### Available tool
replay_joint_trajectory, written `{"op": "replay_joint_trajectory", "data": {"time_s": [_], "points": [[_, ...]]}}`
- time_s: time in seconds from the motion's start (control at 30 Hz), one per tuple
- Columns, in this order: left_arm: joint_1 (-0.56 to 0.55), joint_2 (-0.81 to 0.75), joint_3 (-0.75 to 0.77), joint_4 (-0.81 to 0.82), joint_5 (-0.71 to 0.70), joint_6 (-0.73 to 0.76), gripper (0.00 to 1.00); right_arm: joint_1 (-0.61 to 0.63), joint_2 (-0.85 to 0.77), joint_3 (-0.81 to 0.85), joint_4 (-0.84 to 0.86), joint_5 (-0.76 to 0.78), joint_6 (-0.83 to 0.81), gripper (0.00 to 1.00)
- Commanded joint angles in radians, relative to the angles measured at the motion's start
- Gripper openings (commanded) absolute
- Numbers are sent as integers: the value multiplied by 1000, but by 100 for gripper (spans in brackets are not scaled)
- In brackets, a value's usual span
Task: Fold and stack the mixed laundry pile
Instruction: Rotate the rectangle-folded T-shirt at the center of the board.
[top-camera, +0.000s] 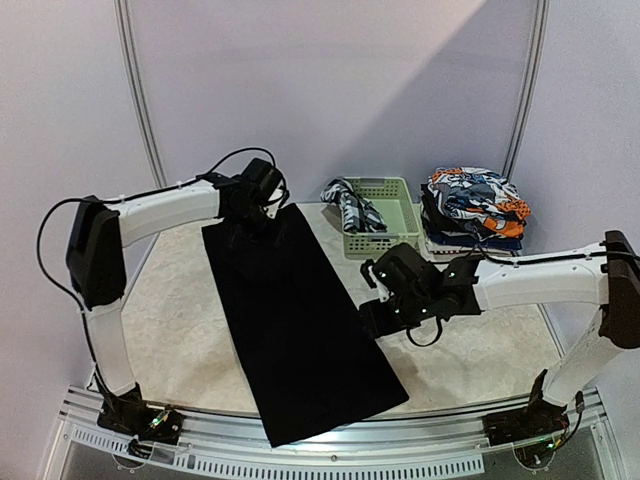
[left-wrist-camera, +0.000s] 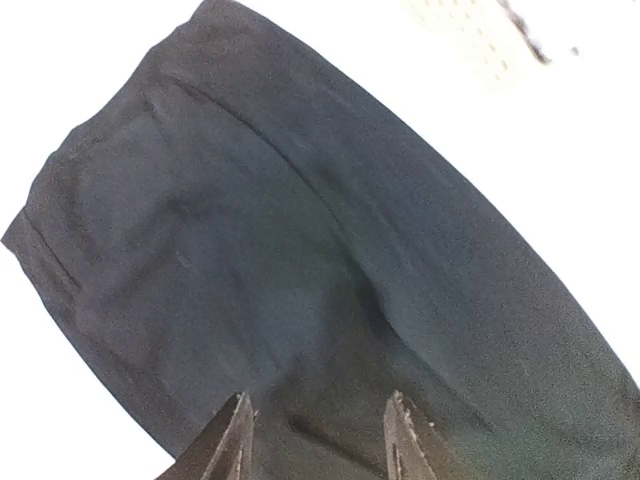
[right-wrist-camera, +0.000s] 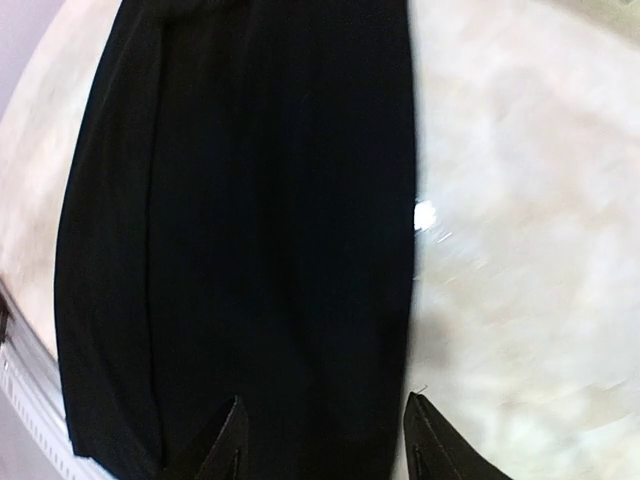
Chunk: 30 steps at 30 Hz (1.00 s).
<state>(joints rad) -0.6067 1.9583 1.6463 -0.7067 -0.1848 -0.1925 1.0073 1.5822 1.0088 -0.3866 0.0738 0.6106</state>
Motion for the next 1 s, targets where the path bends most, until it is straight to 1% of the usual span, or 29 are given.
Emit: {"op": "replay_joint_trajectory", "data": {"time_s": [0.0, 0.07, 0.13, 0.23, 0.3, 0.47, 0.63, 0.77, 0.97], "points": [[-111, -122, -244, 48, -41, -163, 44, -60, -57, -28, -2, 57, -60, 56], [-171, -192, -350, 88, -37, -233, 44, -89, -78, -48, 7, 60, -69, 59], [-233, -227, -424, 128, -16, -285, 42, -119, -94, -67, 20, 55, -77, 60], [-318, -236, -478, 149, -15, -328, 41, -154, -102, -81, 31, 38, -91, 60], [-337, -219, -510, 175, -7, -348, 40, -165, -98, -82, 36, 32, -97, 60], [-338, -147, -565, 196, -32, -362, 37, -171, -81, -78, 34, 21, -108, 60], [-326, -122, -615, 228, -25, -365, 36, -171, -83, -79, 22, 28, -109, 60], [-287, -127, -676, 259, -17, -363, 36, -172, -78, -76, 17, 28, -106, 60], [-193, -131, -737, 285, -4, -325, 34, -171, -63, -59, 12, 25, -101, 60]]}}
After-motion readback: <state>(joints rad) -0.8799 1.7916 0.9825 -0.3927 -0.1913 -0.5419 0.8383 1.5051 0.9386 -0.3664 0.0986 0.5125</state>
